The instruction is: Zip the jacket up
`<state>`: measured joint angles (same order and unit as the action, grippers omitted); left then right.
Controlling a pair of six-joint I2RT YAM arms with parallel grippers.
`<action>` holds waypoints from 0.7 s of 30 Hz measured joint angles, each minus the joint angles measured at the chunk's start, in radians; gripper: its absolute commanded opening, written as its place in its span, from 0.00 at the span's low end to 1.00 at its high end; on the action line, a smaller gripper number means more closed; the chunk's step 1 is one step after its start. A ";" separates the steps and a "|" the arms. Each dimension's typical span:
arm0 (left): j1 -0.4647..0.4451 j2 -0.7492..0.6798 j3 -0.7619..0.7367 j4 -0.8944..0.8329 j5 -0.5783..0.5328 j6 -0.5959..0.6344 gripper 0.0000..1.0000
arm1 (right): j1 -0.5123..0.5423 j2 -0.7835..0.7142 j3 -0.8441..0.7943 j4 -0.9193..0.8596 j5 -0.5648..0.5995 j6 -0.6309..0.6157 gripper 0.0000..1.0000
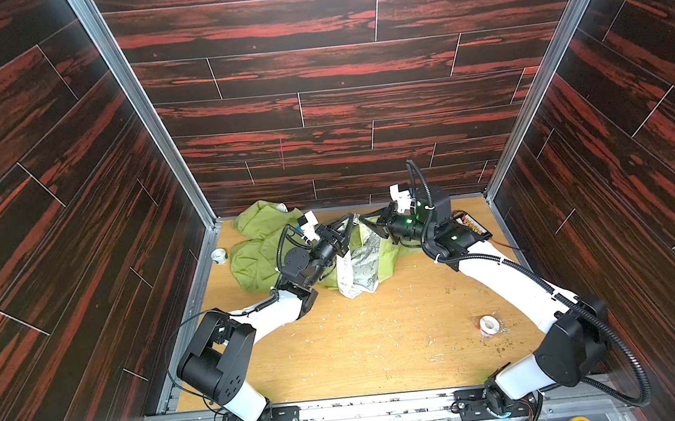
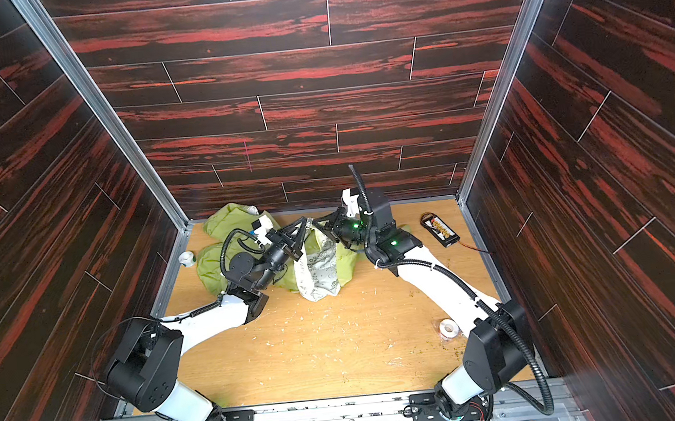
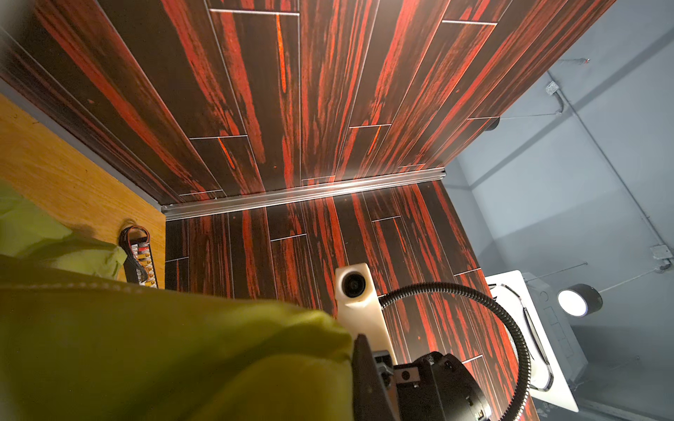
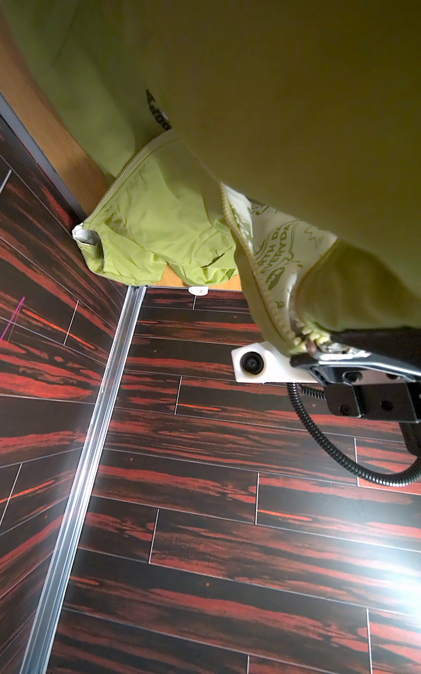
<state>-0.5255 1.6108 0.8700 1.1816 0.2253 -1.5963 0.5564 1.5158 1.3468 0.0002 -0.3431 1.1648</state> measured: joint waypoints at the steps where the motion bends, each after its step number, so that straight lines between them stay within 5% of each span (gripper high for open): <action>1: 0.000 0.000 0.000 -0.001 0.001 0.000 0.00 | 0.000 -0.002 -0.002 0.000 0.001 0.000 0.00; 21: -0.006 -0.102 -0.083 -0.063 -0.014 0.056 0.00 | 0.009 -0.005 -0.013 -0.004 -0.087 0.031 0.00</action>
<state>-0.5316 1.5089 0.7872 1.1191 0.2108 -1.5402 0.5652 1.5108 1.3338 -0.0036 -0.4305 1.1961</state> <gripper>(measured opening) 0.073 0.046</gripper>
